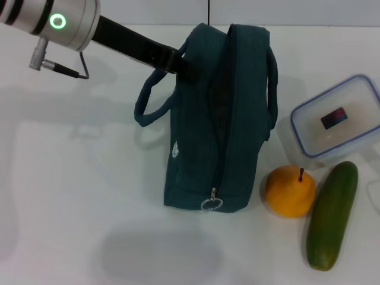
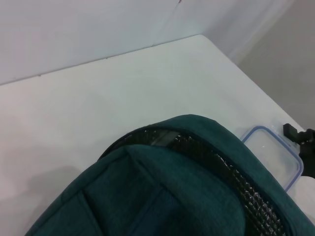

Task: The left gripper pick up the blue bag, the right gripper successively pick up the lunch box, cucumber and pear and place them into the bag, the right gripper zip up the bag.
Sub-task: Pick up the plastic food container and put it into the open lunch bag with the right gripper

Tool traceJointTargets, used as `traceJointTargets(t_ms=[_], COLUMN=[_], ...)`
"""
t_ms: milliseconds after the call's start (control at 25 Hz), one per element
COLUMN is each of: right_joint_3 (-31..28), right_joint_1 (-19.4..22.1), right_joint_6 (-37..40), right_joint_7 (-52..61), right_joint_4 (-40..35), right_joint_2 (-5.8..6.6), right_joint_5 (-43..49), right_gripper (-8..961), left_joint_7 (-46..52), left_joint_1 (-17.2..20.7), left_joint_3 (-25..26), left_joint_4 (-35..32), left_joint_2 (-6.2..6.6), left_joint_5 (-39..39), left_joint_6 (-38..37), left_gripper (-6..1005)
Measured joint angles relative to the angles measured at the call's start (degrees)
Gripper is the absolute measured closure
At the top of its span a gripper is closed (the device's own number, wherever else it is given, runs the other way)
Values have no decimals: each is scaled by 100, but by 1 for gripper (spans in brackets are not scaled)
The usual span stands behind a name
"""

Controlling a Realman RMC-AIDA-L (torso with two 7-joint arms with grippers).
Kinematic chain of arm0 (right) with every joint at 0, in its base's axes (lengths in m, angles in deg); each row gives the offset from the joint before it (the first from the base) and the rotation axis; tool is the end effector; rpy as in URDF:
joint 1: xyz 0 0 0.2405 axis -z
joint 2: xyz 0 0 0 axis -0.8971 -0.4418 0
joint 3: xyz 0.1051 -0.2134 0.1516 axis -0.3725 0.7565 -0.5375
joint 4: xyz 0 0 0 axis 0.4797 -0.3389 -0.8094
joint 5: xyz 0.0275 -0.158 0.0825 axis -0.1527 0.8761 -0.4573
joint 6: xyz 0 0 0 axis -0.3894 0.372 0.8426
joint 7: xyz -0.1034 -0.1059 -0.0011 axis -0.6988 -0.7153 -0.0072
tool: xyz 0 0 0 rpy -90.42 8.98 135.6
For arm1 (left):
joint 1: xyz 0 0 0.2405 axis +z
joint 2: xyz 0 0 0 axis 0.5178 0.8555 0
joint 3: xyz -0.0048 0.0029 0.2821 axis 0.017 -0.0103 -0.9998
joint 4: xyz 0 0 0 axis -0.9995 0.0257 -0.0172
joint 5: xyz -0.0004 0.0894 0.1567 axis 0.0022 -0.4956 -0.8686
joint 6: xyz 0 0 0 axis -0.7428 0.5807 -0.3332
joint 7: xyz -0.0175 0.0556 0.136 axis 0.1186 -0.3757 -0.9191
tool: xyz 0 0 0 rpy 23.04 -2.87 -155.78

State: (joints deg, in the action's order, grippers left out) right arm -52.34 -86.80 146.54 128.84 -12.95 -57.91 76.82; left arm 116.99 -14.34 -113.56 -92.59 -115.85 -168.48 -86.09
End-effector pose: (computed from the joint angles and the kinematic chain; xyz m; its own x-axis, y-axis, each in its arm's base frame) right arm 0.3182 0.2882 0.0010 -0.5288 -0.4631 -0.7112 -0.7276 -0.1840 0.6608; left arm -0.1534 0.3770 0.0164 0.6690 0.7226 0.1737 0.7392 -0.6713 -0.0545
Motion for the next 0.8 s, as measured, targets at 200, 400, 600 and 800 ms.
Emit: traceJointTargets(t_ms=[200, 400, 600, 800], right_joint_3=[-2, -10, -10, -10], right_joint_1=[20, 22, -18, -37], right_joint_6=[48, 55, 63, 63], right_joint_7=[50, 113, 334, 437], right_joint_4=[2, 49, 59, 97], right_joint_2=[0, -2, -14, -23], right_joint_5=[-82, -170, -183, -183], right_gripper=[856, 856, 856, 856], left_joint_7=[-32, -42, -100, -182], left_joint_1=[-31, -36, -36, -36], left_joint_3=[-23, -99, -162, -166], left_joint_4=[0, 0, 0, 0], left_joint_2=[0, 1, 5, -17], left_joint_5=[-5, -13, -19, -20], left_joint_6=[41, 113, 151, 156], left_gripper=[942, 942, 942, 942])
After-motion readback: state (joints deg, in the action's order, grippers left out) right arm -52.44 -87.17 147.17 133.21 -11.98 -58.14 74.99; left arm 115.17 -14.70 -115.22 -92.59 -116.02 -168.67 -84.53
